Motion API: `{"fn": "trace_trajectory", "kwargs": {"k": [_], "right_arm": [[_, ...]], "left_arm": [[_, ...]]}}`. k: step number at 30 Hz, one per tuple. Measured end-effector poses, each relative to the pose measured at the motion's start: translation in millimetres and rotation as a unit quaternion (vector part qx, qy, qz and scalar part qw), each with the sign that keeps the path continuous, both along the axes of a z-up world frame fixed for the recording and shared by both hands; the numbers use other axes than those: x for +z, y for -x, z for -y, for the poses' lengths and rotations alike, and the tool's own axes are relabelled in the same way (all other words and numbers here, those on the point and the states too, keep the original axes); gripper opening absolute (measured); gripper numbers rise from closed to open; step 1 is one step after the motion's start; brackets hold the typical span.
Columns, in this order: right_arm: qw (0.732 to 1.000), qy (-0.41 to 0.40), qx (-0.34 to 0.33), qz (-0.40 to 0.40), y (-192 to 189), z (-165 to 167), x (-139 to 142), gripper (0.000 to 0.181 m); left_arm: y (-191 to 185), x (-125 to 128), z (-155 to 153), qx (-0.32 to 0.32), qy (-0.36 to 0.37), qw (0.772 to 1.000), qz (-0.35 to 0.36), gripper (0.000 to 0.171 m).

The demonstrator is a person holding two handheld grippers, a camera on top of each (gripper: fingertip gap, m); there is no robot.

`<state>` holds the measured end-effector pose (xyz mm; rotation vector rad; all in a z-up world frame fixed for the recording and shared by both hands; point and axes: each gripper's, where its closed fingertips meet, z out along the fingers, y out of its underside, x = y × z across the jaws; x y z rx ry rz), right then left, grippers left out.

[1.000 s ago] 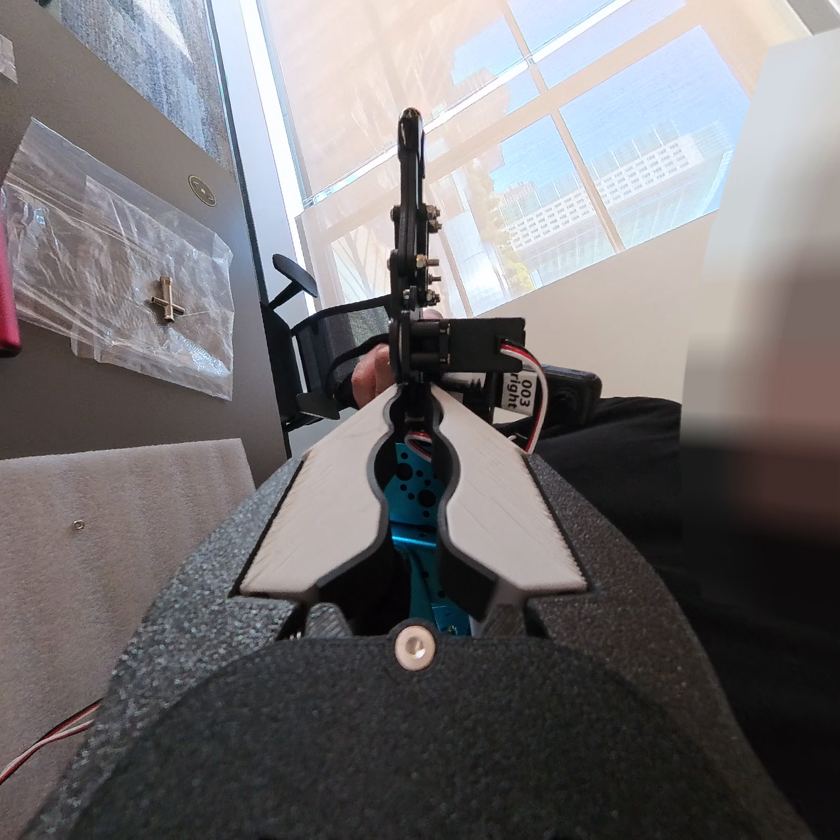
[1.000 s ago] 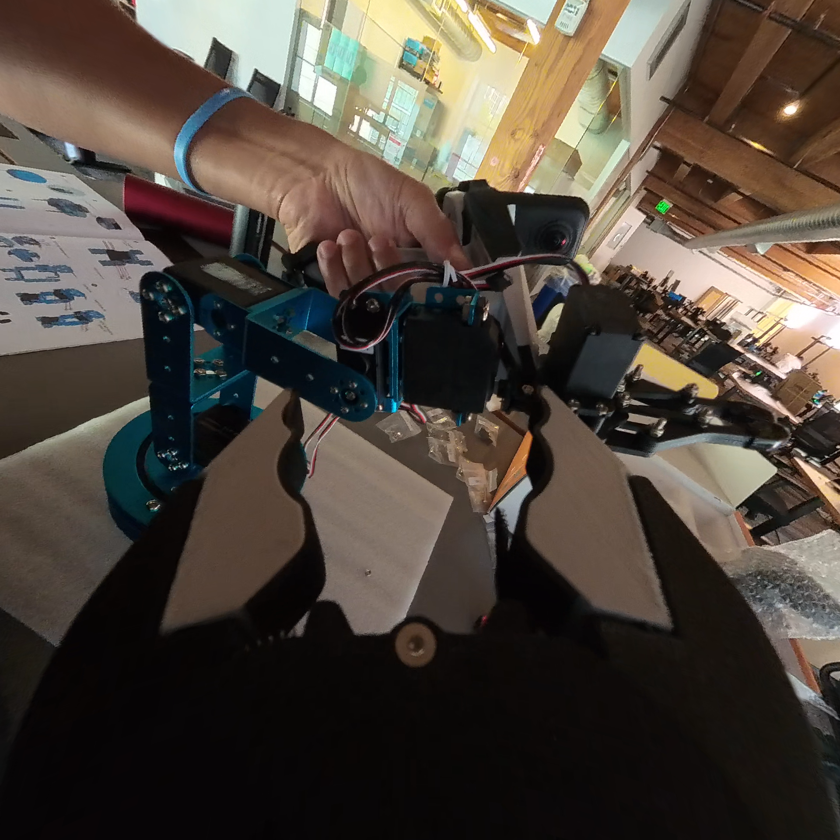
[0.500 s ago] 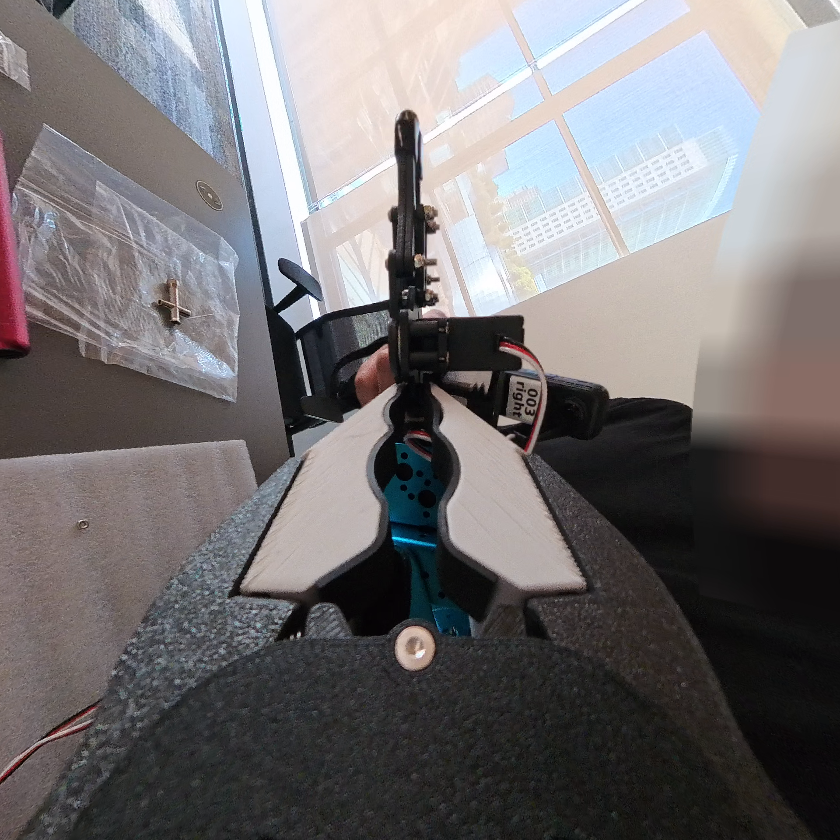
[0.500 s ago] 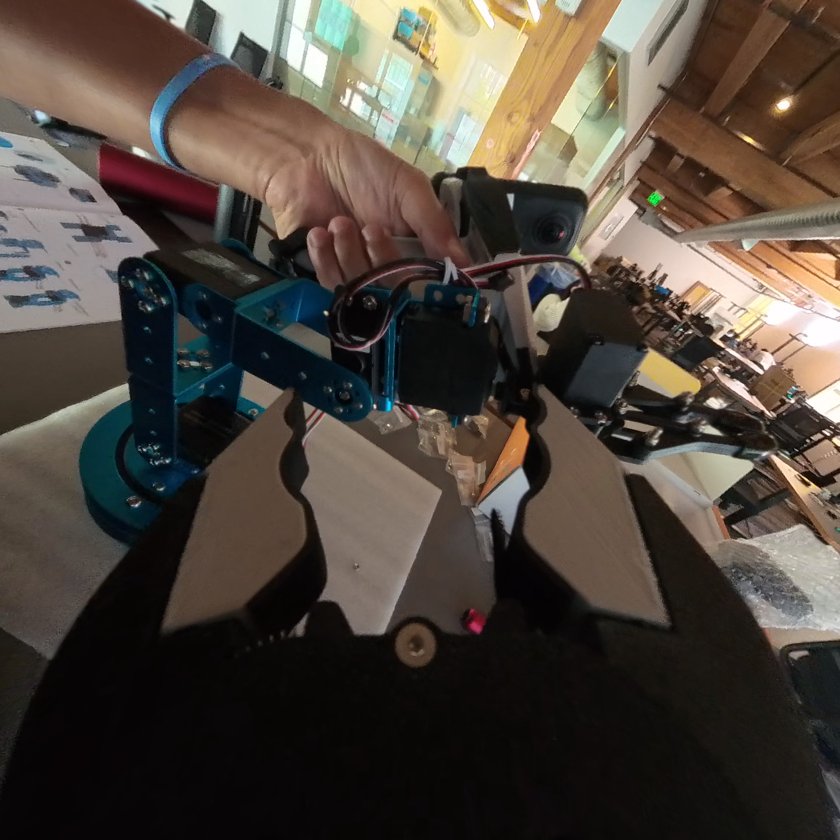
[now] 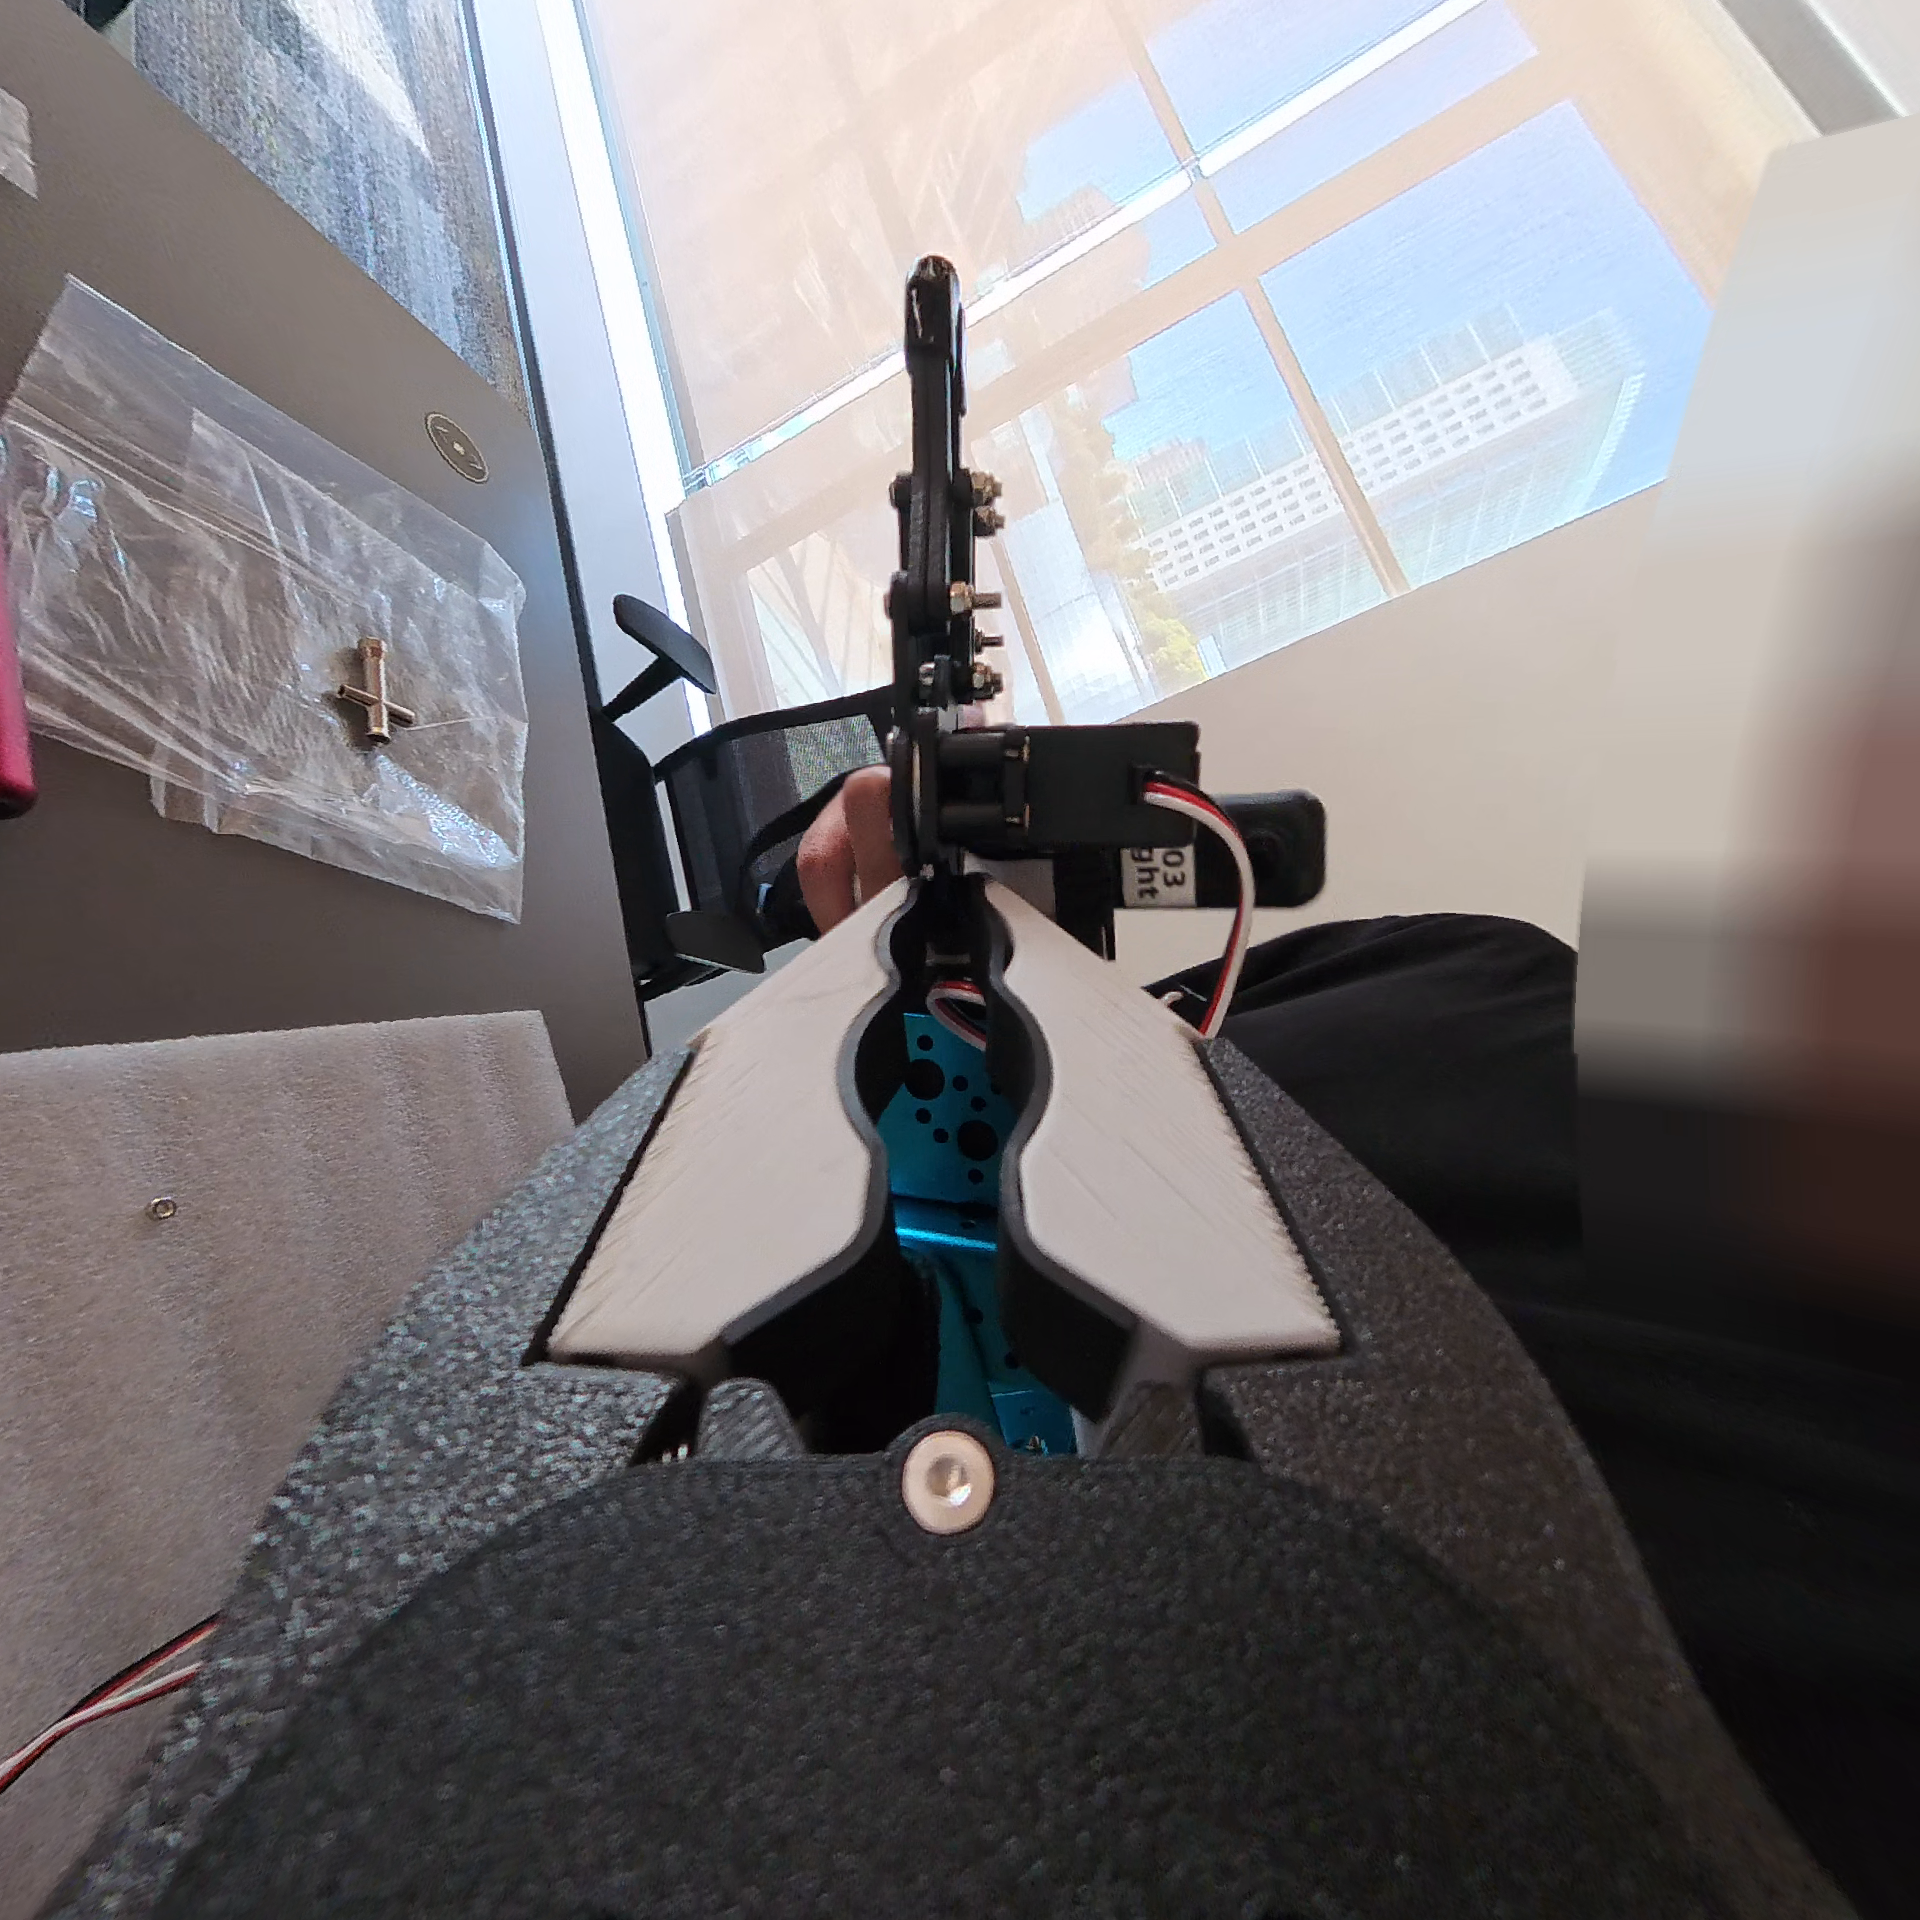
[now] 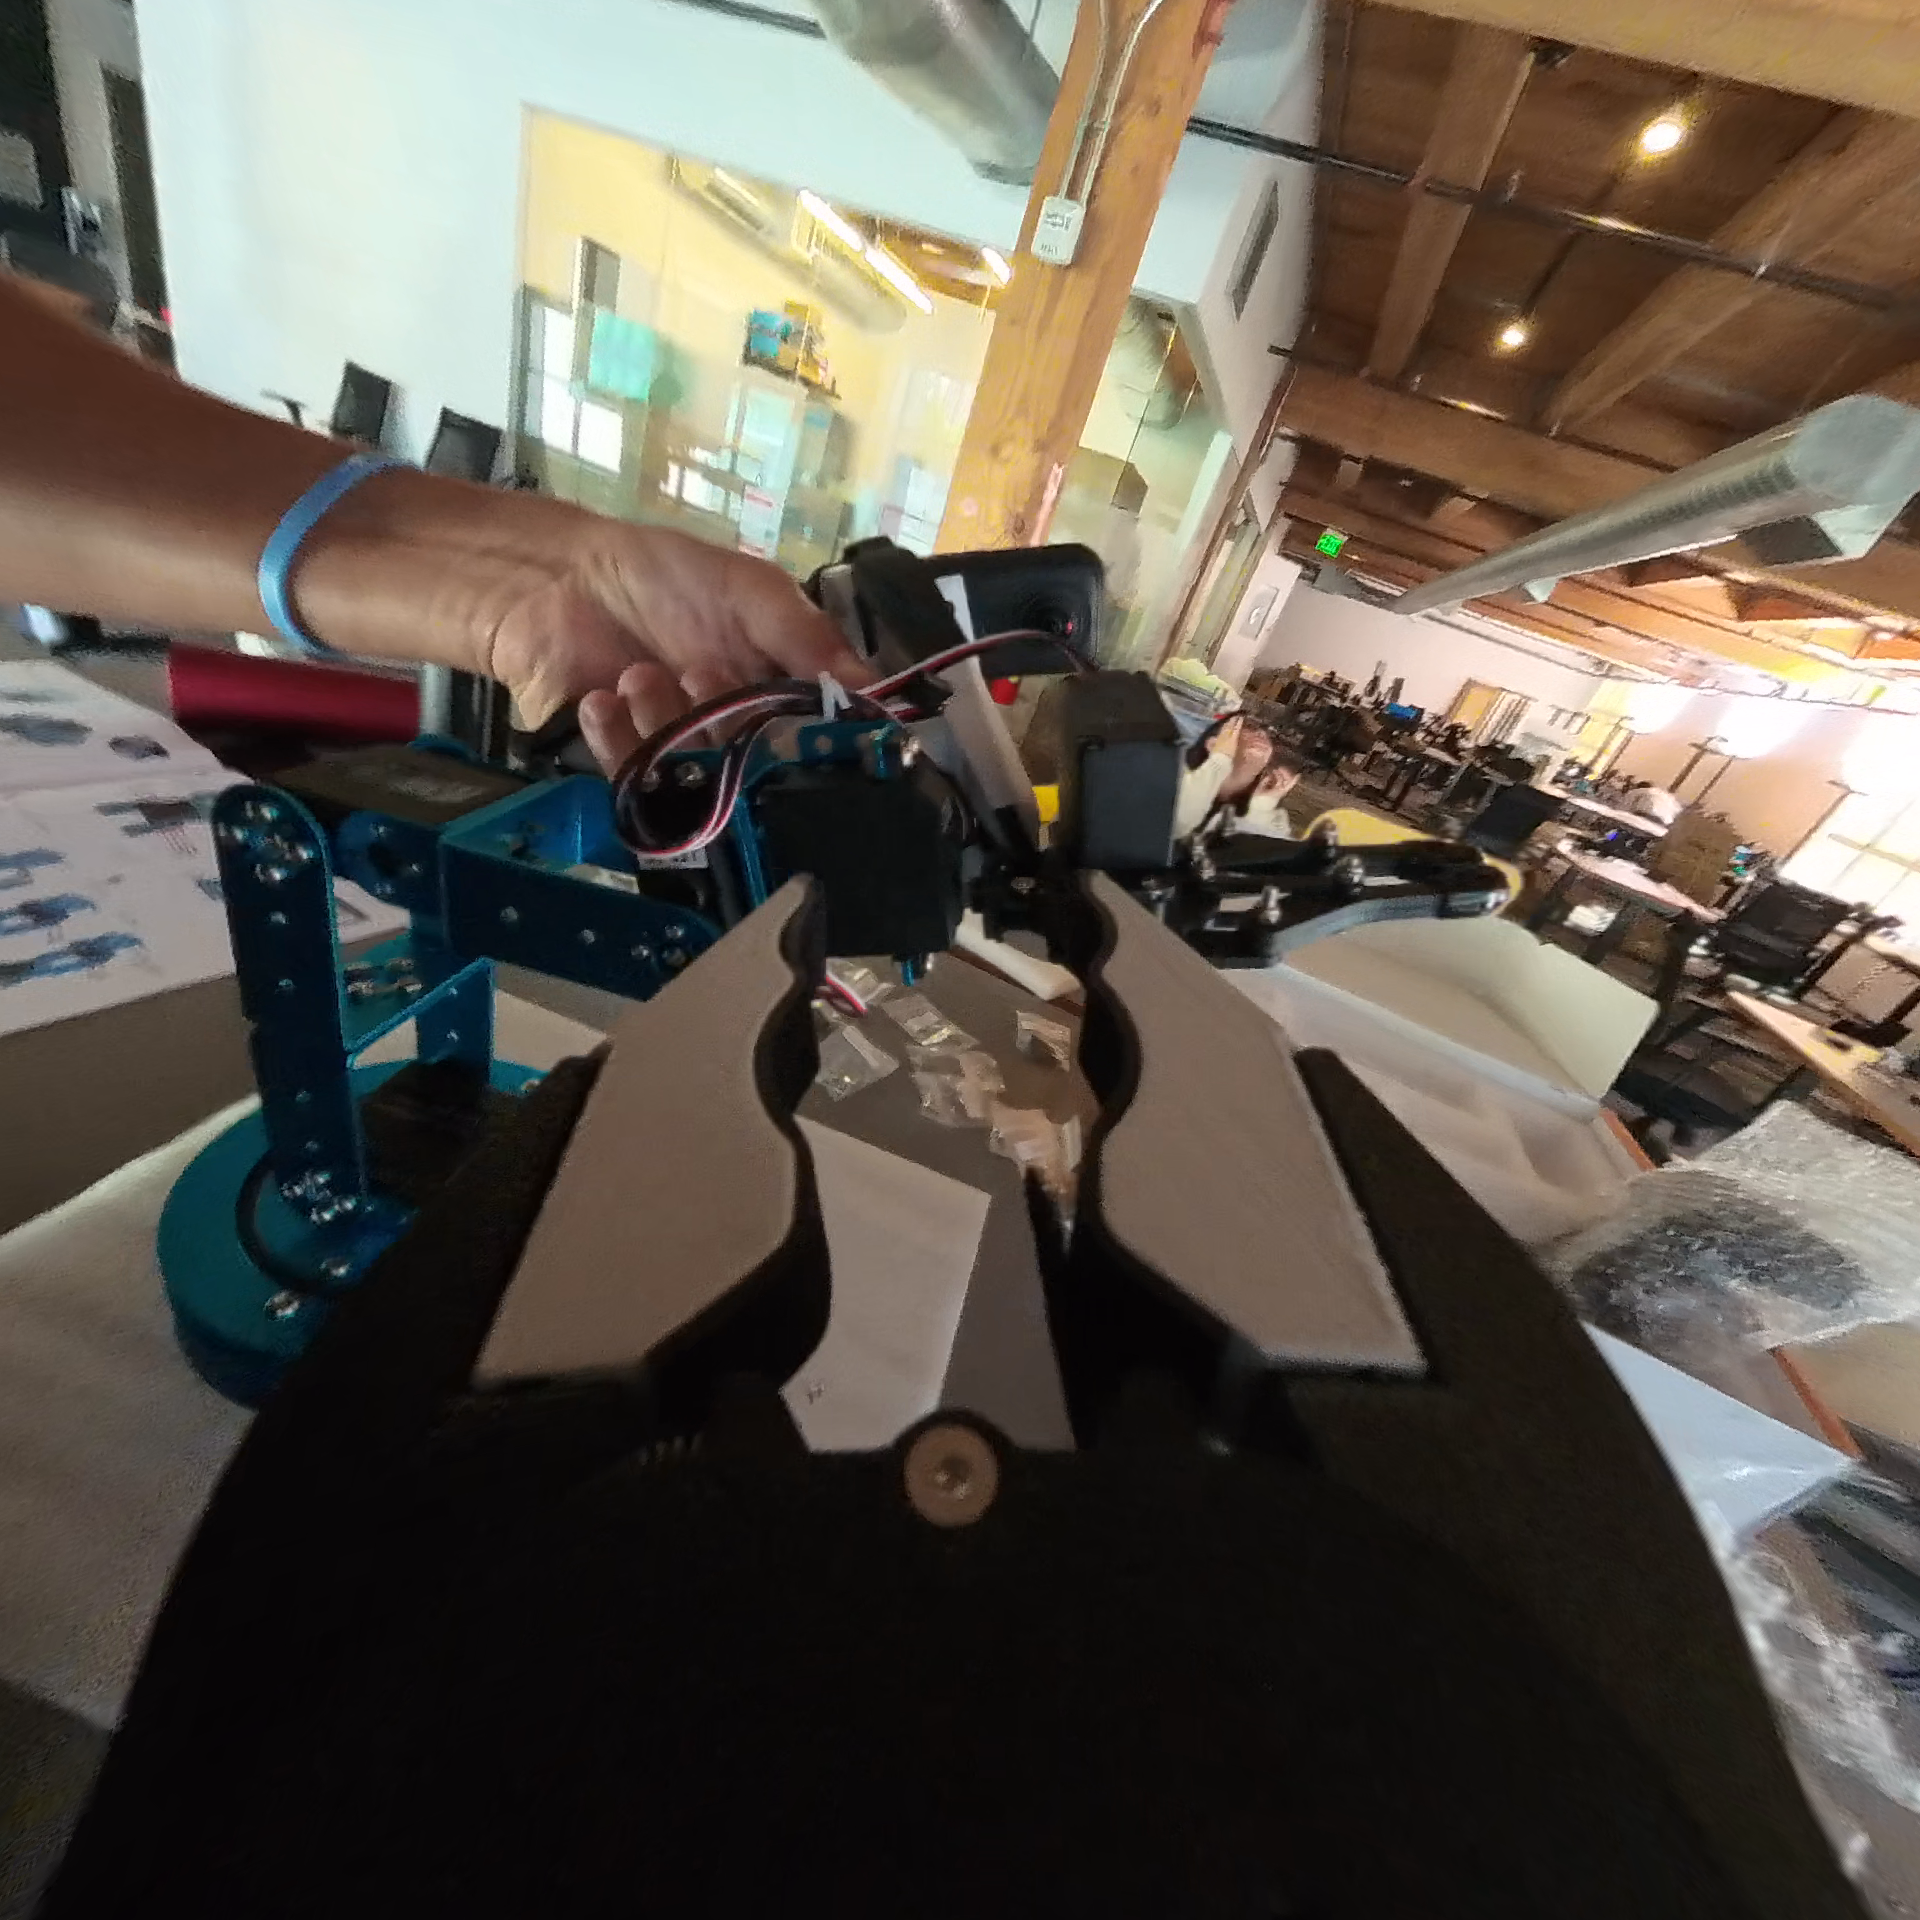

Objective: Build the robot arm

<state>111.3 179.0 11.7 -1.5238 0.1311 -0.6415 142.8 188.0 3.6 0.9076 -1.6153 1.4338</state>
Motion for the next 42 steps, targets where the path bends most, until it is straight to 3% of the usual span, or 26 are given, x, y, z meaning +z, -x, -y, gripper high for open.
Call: {"fn": "trace_trajectory", "kwargs": {"k": [4, 11, 25, 32, 33, 38, 42], "right_arm": [[1.0, 0.005, -0.011, -0.004, -6.8, -4.6, -0.3, 0.034], [0.999, 0.032, -0.037, 0.018, -12.9, -17.7, -10.7, 0.038], [1.0, 0.016, -0.012, -0.015, -16.2, -20.0, -9.2, 0.029], [0.999, 0.014, -0.029, -0.004, -17.3, -17.7, -8.5, 0.019], [0.999, 0.014, -0.037, 0.0, -18.4, -16.6, -8.1, 0.008], [0.999, 0.019, -0.041, -0.002, -17.6, -17.2, -6.5, 0.008], [0.999, -0.017, -0.018, -0.031, -10.6, -3.0, 1.6, 0.021]], "left_arm": [[-1.0, 0.1, -1.1, 0.004, 0.004, 1.0, -0.004, 0.006], [-1.1, 0.7, -2.2, 0.009, 0.009, 1.0, -0.01, 0.007], [-1.5, 0.2, -5.0, 0.012, 0.01, 1.0, -0.007, 0.007], [-1.2, 0.4, -4.2, 0.015, 0.009, 1.0, -0.003, 0.007], [-0.8, 0.5, -4.1, 0.015, 0.009, 1.0, -0.003, 0.007], [-0.3, 1.7, -5.0, 0.01, 0.008, 1.0, 0.005, 0.006], [-2.6, 0.2, -5.7, 0.013, 0.013, 1.0, -0.003, 0.007]]}}
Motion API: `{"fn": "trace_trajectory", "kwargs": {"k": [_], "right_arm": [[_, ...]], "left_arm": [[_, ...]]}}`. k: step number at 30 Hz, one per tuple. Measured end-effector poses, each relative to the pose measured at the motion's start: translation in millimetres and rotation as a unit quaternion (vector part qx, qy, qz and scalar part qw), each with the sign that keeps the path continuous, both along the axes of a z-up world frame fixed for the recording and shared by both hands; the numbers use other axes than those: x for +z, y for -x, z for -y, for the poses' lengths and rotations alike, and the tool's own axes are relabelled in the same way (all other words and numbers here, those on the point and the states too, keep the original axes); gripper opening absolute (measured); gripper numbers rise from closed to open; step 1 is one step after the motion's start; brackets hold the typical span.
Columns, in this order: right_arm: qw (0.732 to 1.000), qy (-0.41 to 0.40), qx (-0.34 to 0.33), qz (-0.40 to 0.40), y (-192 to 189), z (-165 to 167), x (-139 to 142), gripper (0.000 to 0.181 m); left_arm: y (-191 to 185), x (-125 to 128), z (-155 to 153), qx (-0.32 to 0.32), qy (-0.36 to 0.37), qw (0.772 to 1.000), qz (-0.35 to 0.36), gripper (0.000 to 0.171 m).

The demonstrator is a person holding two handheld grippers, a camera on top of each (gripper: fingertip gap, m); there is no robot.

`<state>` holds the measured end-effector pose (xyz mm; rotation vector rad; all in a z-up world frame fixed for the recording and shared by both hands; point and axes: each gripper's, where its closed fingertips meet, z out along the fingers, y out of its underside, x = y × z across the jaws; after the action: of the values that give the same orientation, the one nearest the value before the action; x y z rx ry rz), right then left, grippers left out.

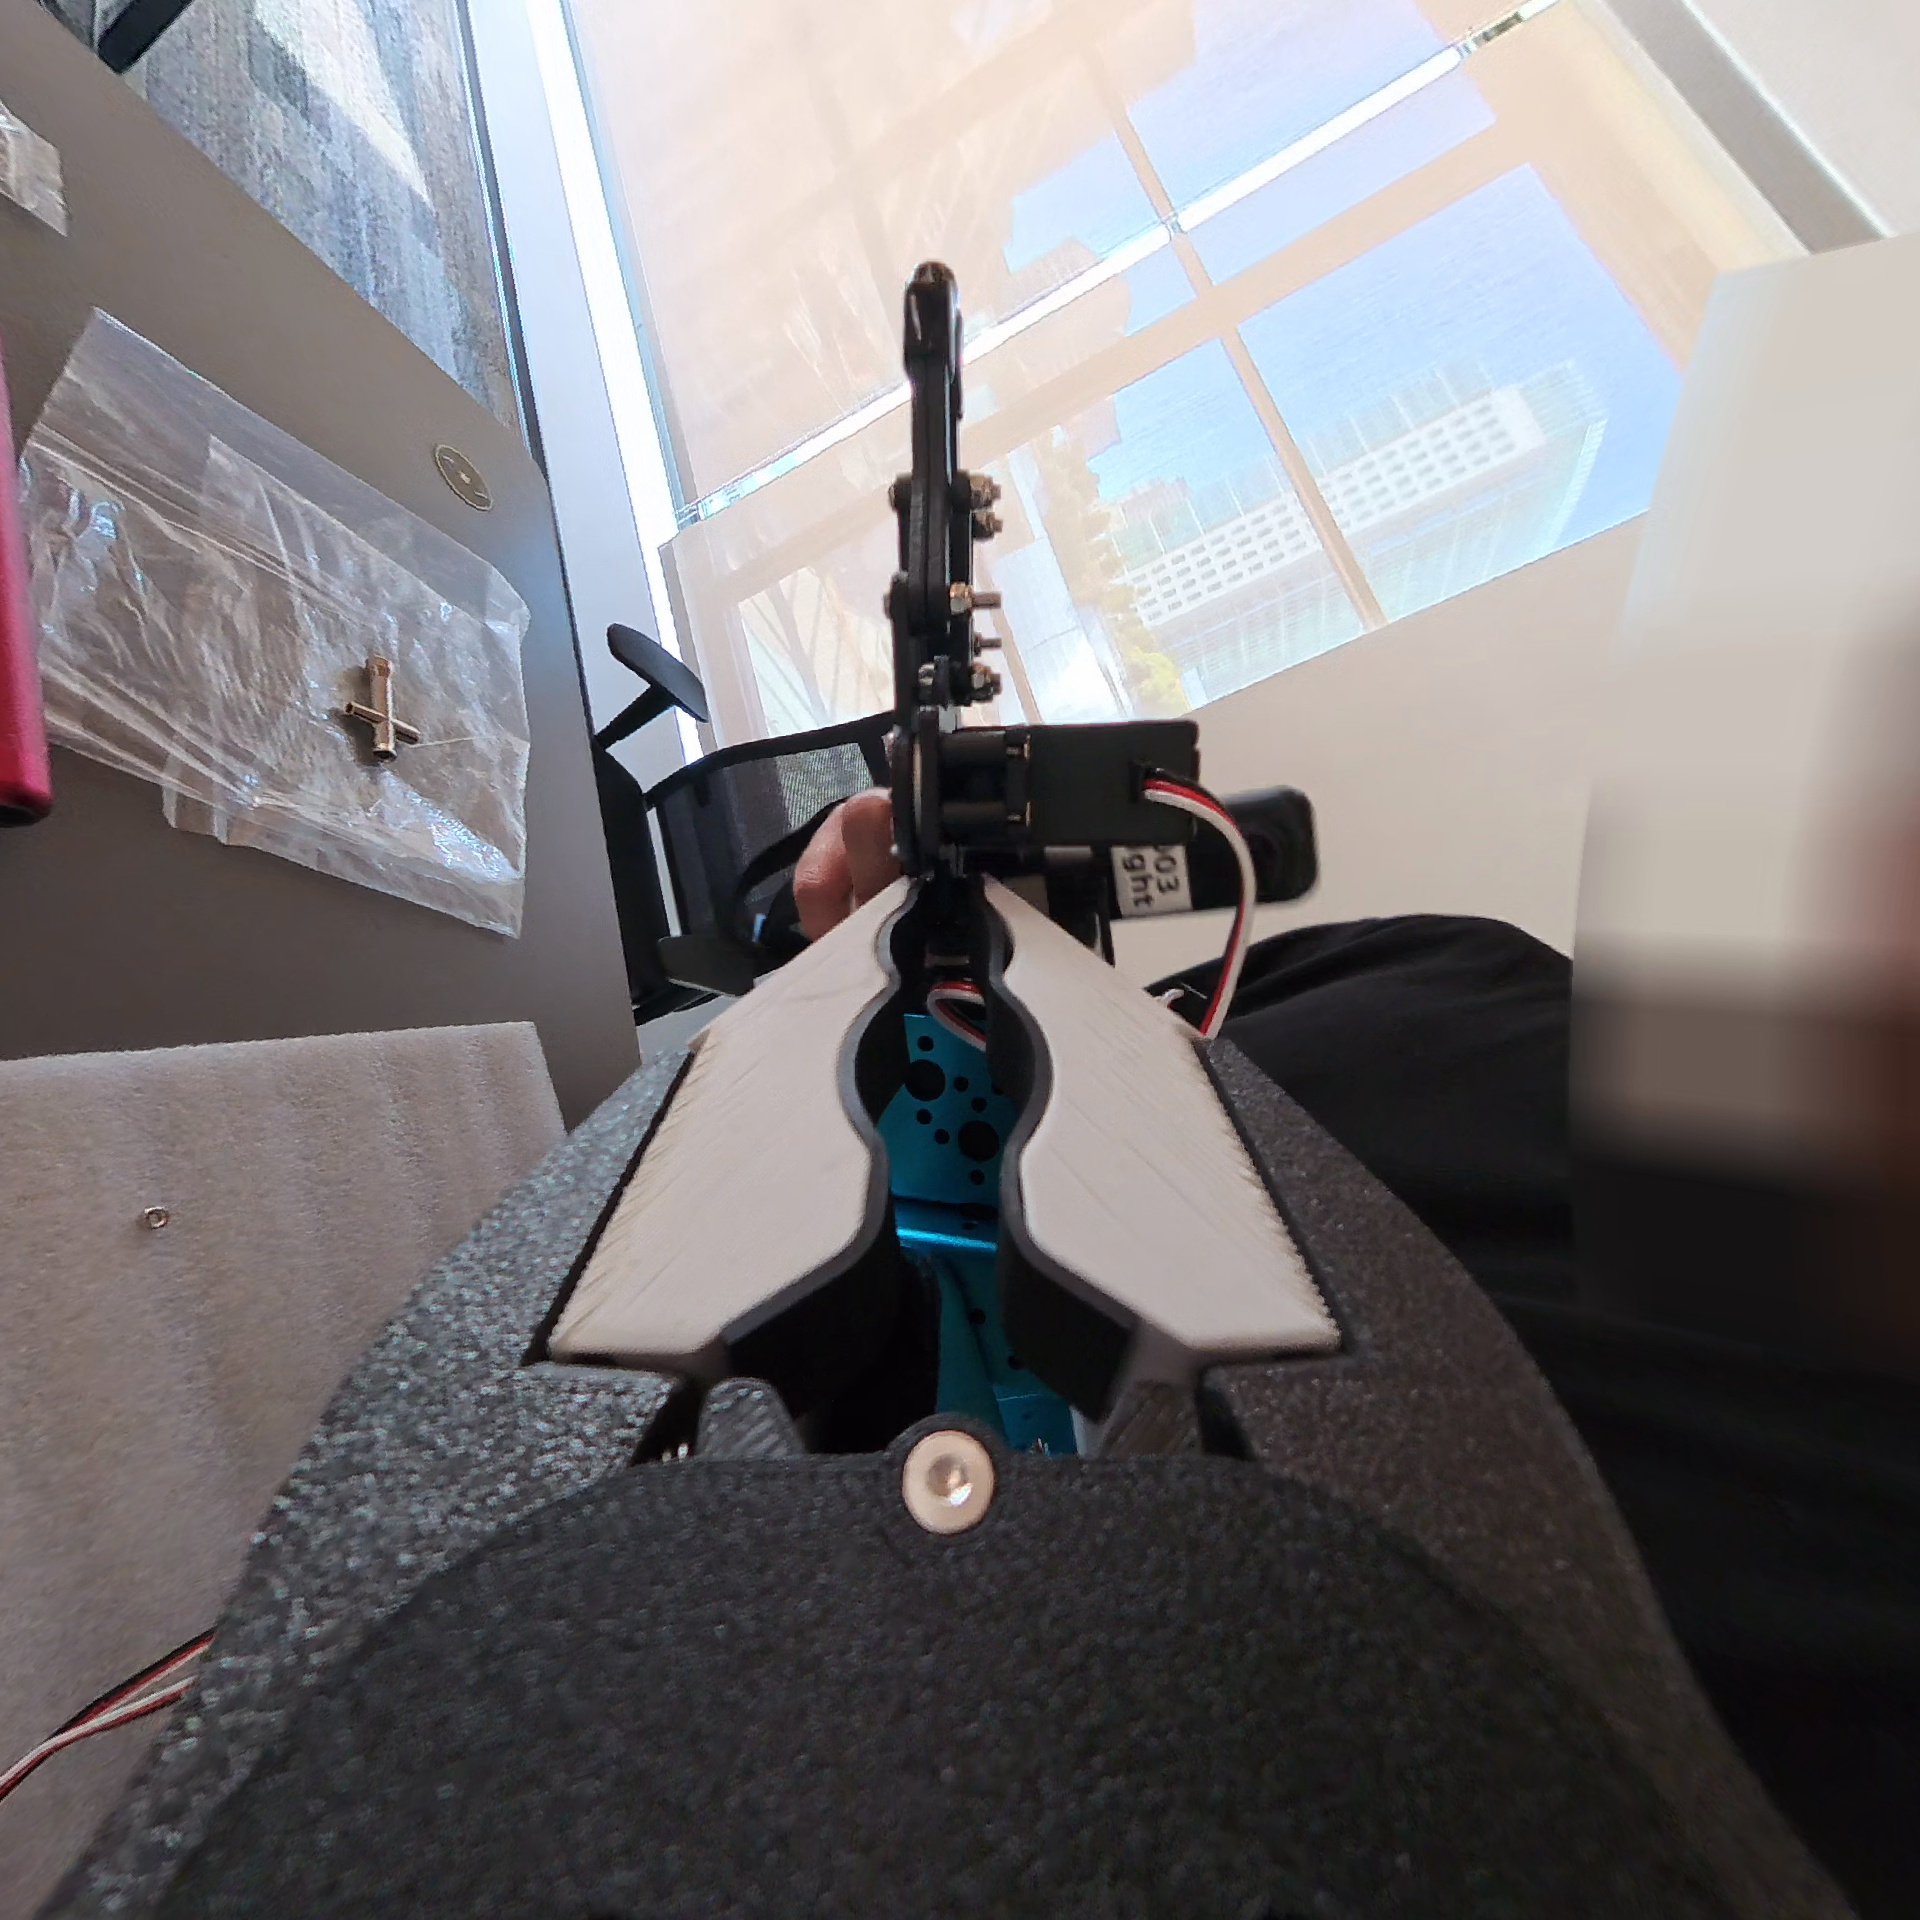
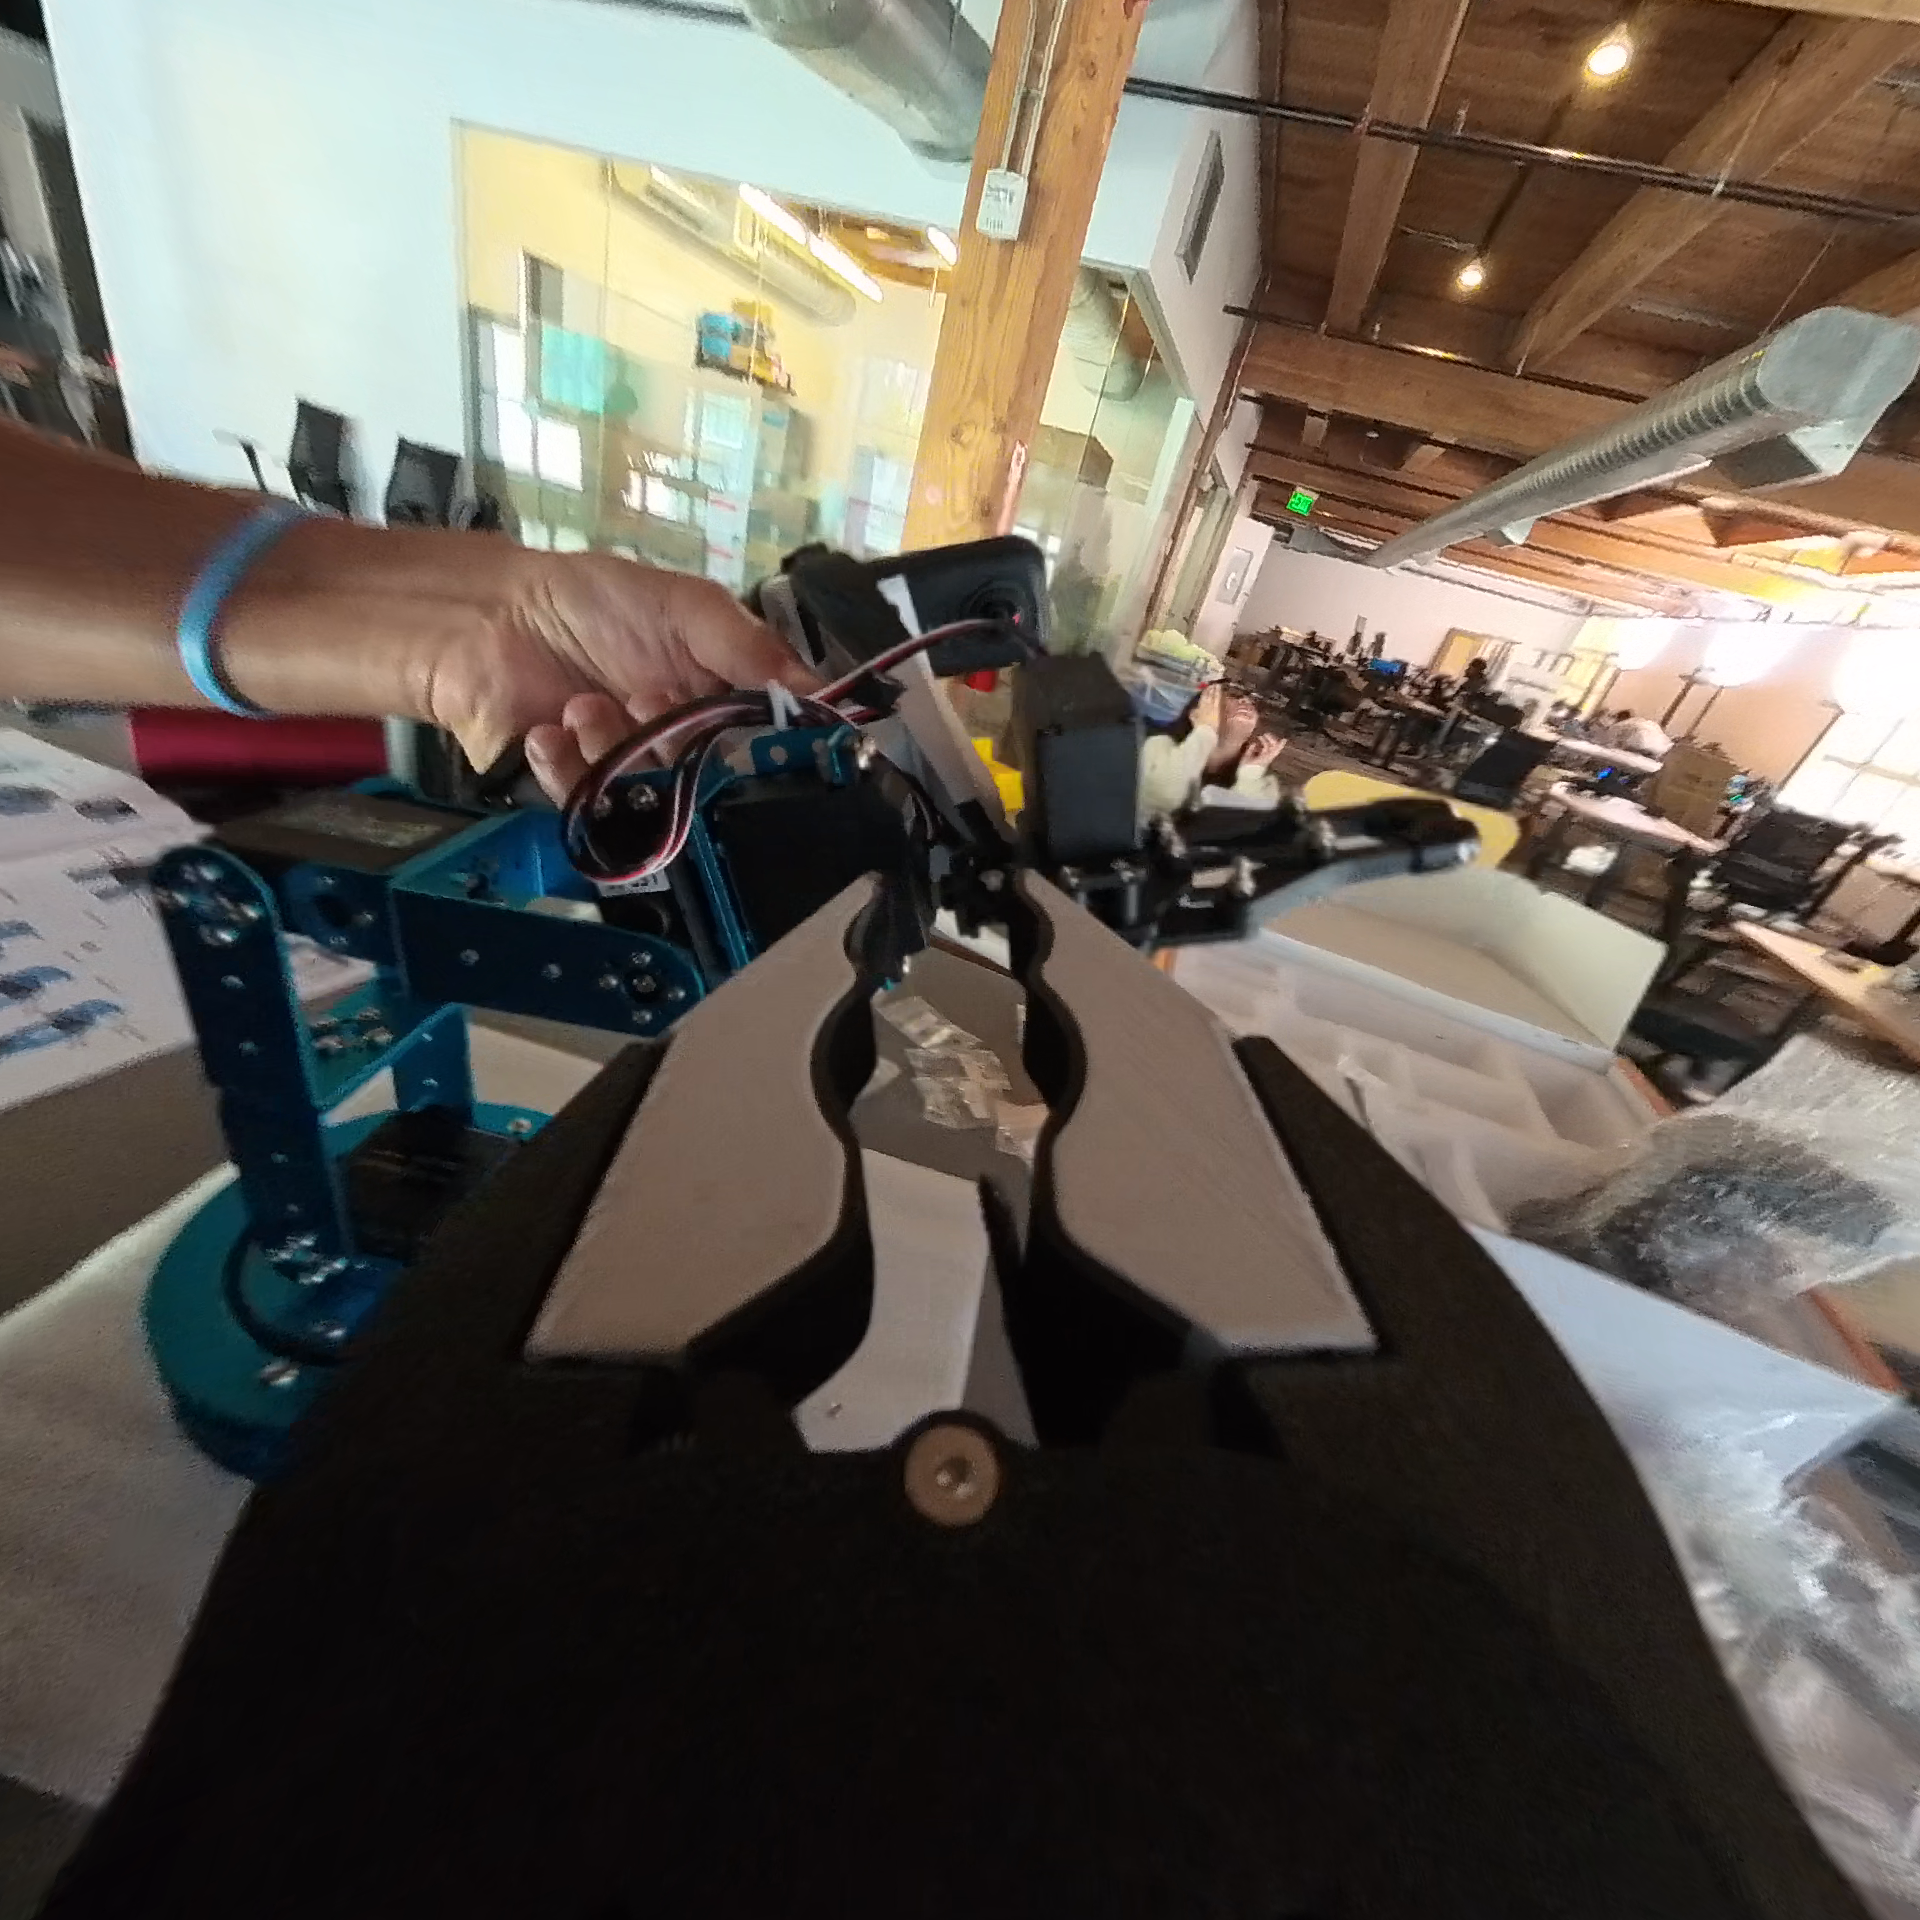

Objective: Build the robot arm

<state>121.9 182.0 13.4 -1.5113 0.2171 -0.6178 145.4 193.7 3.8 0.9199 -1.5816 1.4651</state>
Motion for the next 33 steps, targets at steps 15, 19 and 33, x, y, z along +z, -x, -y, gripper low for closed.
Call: {"fn": "trace_trajectory", "kwargs": {"k": [15, 19, 33], "right_arm": [[0.997, 0.07, -0.002, 0.02, -2.3, -21.6, -13.8, 0.046], [0.997, 0.072, -0.002, 0.025, -3.6, -21.6, -13.9, 0.046], [0.999, 0.05, 0.001, 0.001, -9.6, -20.4, -11.2, 0.029]], "left_arm": [[-0.6, -0.2, -0.2, 0.003, -0.001, 1.0, -0.008, 0.007], [-1.5, -0.3, -0.3, 0.004, -0.003, 1.0, -0.007, 0.007], [-2.1, -0.4, -3.4, 0.014, 0.0, 1.0, -0.007, 0.006]]}}
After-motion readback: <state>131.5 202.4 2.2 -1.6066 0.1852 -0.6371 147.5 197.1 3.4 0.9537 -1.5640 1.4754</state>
